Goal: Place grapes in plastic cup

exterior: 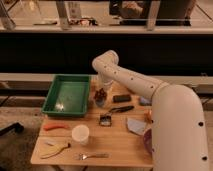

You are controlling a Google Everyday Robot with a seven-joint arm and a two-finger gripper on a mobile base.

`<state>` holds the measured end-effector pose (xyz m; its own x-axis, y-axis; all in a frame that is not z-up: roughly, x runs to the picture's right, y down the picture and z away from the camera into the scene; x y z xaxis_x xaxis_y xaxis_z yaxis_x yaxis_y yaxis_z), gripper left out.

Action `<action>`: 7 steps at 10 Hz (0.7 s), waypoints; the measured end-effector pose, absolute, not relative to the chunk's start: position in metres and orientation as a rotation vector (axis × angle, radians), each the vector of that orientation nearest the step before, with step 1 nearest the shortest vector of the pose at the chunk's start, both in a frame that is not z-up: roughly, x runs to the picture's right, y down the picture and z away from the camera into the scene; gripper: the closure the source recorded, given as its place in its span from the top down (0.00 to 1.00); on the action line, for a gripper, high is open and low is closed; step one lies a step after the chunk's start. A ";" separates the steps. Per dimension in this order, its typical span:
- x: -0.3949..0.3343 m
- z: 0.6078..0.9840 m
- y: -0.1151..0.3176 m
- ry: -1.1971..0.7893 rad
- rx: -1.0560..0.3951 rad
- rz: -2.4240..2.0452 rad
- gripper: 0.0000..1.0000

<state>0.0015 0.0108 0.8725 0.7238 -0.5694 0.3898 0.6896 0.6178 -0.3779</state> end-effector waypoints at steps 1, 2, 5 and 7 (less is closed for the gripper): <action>0.001 0.874 0.011 -0.238 -0.542 -0.739 0.03; -0.002 0.875 0.011 -0.235 -0.546 -0.748 0.03; -0.009 0.875 0.009 -0.226 -0.544 -0.768 0.03; -0.012 0.875 0.008 -0.221 -0.542 -0.778 0.03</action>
<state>-0.0117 0.0078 0.8749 0.6980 -0.6053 0.3826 0.7161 0.5848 -0.3810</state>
